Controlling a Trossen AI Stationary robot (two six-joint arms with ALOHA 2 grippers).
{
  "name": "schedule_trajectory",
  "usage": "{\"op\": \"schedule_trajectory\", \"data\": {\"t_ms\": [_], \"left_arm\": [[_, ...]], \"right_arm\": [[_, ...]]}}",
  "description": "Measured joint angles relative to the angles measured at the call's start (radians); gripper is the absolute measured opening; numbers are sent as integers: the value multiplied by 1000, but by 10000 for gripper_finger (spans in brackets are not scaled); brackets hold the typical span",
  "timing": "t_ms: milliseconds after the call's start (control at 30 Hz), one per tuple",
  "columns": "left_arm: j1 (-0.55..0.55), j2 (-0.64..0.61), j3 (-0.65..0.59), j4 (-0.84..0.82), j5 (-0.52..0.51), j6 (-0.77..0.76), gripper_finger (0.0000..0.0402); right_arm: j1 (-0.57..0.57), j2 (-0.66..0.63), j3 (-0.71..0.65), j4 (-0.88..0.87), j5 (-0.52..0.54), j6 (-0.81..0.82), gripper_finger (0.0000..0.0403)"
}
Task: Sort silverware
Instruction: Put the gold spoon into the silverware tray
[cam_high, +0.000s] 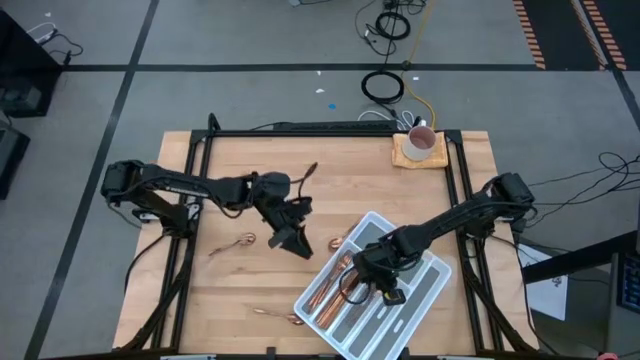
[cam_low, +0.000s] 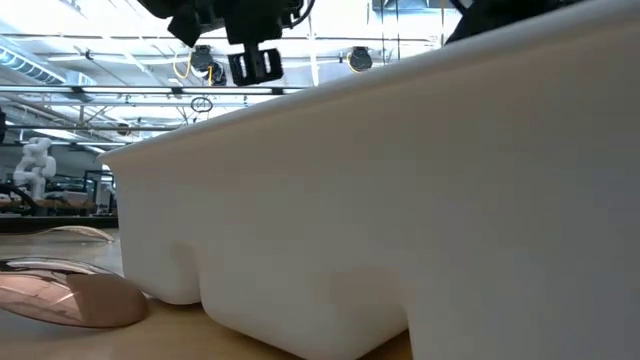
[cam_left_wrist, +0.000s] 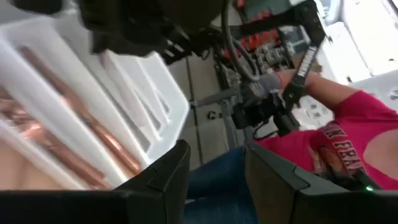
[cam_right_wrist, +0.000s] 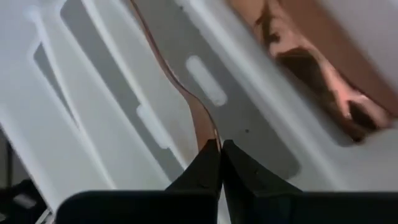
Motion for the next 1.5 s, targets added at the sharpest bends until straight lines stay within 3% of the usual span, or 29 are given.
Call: {"op": "schedule_trajectory", "data": {"t_ms": [333, 433, 700, 900, 1100, 1500], "left_arm": [[99, -101, 0, -349, -57, 194, 155], [121, -117, 0, -471, -122, 267, 155], [177, -132, 0, -801, -325, 516, 155], [217, -132, 0, -986, -501, 629, 155], [186, -140, -56, -1160, -621, 531, 155], [-111, -401, -347, -1043, -768, 126, 155]], "right_arm": [[-26, 58, 1, 3, -40, -44, 12], [-44, 55, 1, 3, -78, -38, 52], [-57, 54, 80, -17, -92, -21, 212], [-61, 54, 237, -106, -54, -25, 246], [-60, 53, 346, -269, 72, -29, 246], [-45, 53, 344, -275, 155, 28, 247]]}}
